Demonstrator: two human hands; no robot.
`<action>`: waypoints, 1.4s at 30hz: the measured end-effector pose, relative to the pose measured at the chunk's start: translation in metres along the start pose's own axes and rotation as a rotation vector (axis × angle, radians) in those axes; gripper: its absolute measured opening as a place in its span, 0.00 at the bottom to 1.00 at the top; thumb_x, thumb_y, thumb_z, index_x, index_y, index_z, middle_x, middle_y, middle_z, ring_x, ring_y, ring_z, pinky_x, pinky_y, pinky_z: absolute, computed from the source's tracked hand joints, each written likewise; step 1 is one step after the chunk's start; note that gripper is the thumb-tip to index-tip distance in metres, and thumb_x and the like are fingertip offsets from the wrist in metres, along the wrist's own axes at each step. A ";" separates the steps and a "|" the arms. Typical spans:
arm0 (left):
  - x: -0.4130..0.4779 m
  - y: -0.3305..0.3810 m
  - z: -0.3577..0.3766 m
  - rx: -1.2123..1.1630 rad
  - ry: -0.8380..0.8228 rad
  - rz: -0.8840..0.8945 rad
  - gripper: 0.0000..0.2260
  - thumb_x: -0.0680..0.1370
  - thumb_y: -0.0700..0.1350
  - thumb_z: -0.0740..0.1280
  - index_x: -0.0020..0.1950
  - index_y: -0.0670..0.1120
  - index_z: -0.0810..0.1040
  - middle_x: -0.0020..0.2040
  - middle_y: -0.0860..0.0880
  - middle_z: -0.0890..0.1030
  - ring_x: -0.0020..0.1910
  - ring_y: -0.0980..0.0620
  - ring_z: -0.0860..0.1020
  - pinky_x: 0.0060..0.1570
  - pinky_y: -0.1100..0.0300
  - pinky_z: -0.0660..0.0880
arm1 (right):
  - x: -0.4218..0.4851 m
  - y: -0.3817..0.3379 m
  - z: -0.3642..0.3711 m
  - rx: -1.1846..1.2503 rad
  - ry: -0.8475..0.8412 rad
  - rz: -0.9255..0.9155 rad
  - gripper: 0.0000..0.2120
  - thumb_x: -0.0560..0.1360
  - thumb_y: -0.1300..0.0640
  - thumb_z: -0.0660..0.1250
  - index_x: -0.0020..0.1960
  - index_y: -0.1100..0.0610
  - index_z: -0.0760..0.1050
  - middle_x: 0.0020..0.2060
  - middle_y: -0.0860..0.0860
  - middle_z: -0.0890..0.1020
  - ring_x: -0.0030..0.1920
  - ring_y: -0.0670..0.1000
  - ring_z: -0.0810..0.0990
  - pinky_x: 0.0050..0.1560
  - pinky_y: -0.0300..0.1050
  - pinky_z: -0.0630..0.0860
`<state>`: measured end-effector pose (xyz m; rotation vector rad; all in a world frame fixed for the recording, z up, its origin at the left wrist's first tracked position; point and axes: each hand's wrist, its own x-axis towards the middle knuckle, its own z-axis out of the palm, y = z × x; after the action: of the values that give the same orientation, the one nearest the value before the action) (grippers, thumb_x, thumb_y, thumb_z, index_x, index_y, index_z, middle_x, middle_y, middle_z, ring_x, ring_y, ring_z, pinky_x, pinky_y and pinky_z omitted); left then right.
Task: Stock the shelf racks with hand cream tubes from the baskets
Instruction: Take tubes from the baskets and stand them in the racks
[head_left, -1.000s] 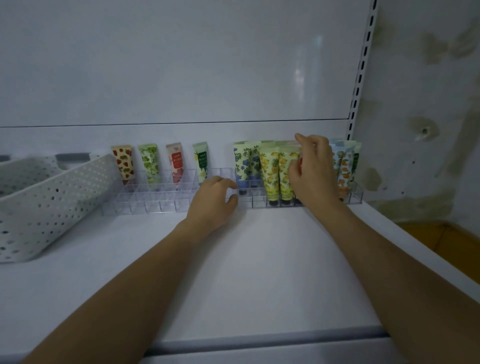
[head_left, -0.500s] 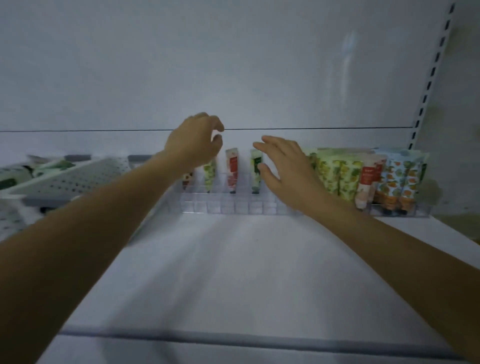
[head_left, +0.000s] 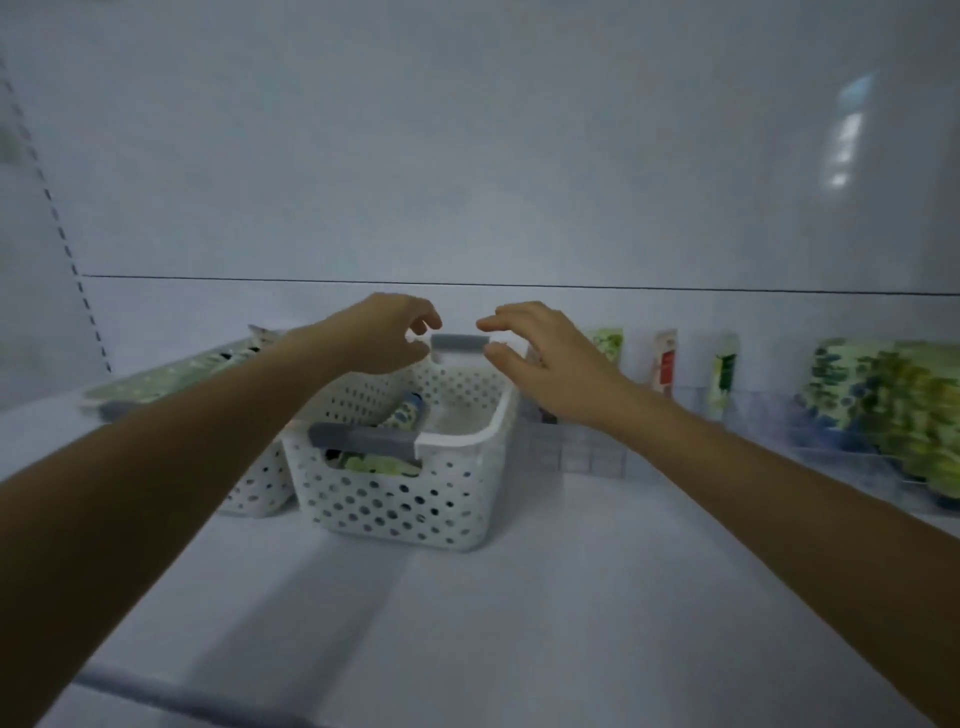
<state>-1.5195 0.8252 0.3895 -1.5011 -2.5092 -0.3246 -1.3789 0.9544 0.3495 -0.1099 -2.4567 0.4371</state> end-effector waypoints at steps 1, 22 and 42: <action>0.004 -0.007 0.001 0.010 -0.058 0.023 0.15 0.78 0.43 0.64 0.65 0.46 0.72 0.62 0.47 0.76 0.53 0.51 0.75 0.52 0.62 0.68 | 0.004 0.001 0.003 0.020 -0.012 0.012 0.16 0.79 0.52 0.58 0.66 0.55 0.71 0.65 0.51 0.71 0.66 0.49 0.66 0.62 0.36 0.59; 0.041 -0.039 0.030 0.288 -0.414 0.160 0.23 0.71 0.56 0.70 0.64 0.55 0.70 0.53 0.56 0.70 0.55 0.53 0.69 0.59 0.53 0.61 | 0.031 0.011 0.002 0.119 -0.474 0.265 0.07 0.75 0.49 0.65 0.52 0.40 0.77 0.50 0.33 0.76 0.47 0.28 0.73 0.41 0.22 0.68; 0.050 -0.056 0.013 -0.635 0.171 -0.098 0.12 0.74 0.42 0.69 0.55 0.40 0.74 0.48 0.44 0.78 0.31 0.56 0.69 0.29 0.64 0.65 | 0.080 -0.023 0.033 -0.613 -1.000 0.414 0.24 0.71 0.40 0.67 0.60 0.54 0.76 0.49 0.47 0.81 0.46 0.46 0.73 0.51 0.41 0.66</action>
<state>-1.5929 0.8457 0.3864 -1.4472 -2.4602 -1.3039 -1.4615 0.9377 0.3790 -0.8402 -3.4882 -0.1927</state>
